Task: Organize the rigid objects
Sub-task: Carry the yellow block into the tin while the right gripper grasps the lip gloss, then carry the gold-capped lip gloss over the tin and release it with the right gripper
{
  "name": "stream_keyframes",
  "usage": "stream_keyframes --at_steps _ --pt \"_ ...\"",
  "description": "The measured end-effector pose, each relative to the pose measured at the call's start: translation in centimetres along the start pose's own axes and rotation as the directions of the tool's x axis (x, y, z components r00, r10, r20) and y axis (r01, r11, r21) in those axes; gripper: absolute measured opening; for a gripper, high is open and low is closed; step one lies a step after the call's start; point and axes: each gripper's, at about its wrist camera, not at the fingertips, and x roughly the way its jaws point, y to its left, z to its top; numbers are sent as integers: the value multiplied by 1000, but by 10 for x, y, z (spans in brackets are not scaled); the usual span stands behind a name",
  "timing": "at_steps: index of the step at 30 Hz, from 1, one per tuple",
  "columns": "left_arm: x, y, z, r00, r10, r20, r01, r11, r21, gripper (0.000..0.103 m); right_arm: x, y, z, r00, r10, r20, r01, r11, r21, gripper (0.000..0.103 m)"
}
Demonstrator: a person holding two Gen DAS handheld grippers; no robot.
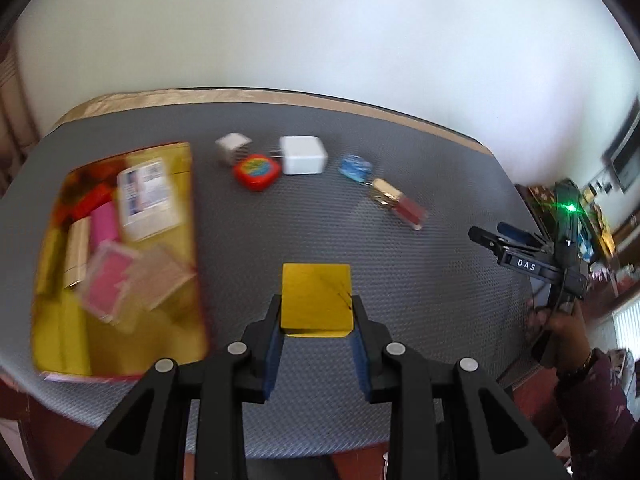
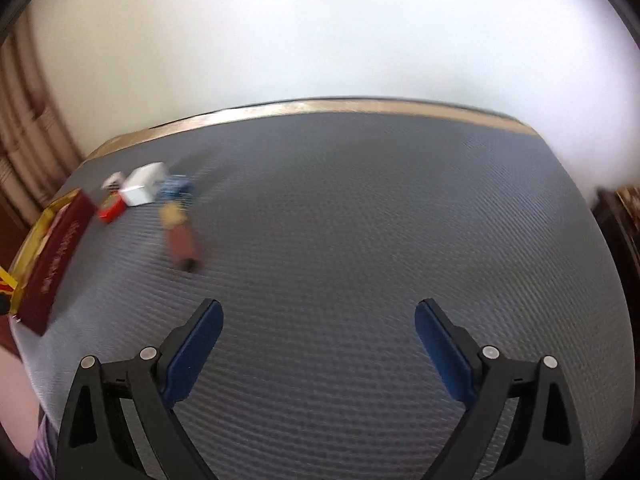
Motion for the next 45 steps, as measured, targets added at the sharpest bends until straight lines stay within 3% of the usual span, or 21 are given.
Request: stream_keyframes --at_steps 6,9,15,19,22,30,34,37,43,45 --pt "-48 54 -20 995 96 39 -93 992 -80 30 28 65 38 999 25 -47 -32 984 -173 96" --pt "-60 80 -24 985 167 47 -161 981 -105 30 48 82 47 997 4 -82 -22 975 -221 94" --pt "-60 118 -23 970 239 38 -234 967 -105 30 79 96 52 989 -36 -140 -2 965 -263 93" --pt "-37 127 -21 966 259 10 -257 963 -75 30 95 101 51 982 -39 -182 -11 964 -267 79" --pt "-24 132 -21 970 243 -8 -243 967 -76 30 96 101 51 982 -33 -185 -17 964 -265 78" --pt "-9 141 -25 971 236 -41 -238 968 -81 31 97 109 55 974 -1 -225 -65 957 -284 54" --pt "-10 135 -26 952 304 -18 -305 952 -31 38 98 112 57 969 5 -247 -78 954 -288 39" --pt "-19 130 -27 934 356 21 -356 935 -4 43 100 112 61 966 8 -257 -79 960 -269 18" --pt "-65 138 -41 926 365 98 -345 922 -179 44 89 111 61 968 2 -251 -66 968 -244 18" --pt "-80 138 -53 914 383 130 -347 908 -236 47 78 111 63 972 16 -235 -70 972 -224 18"
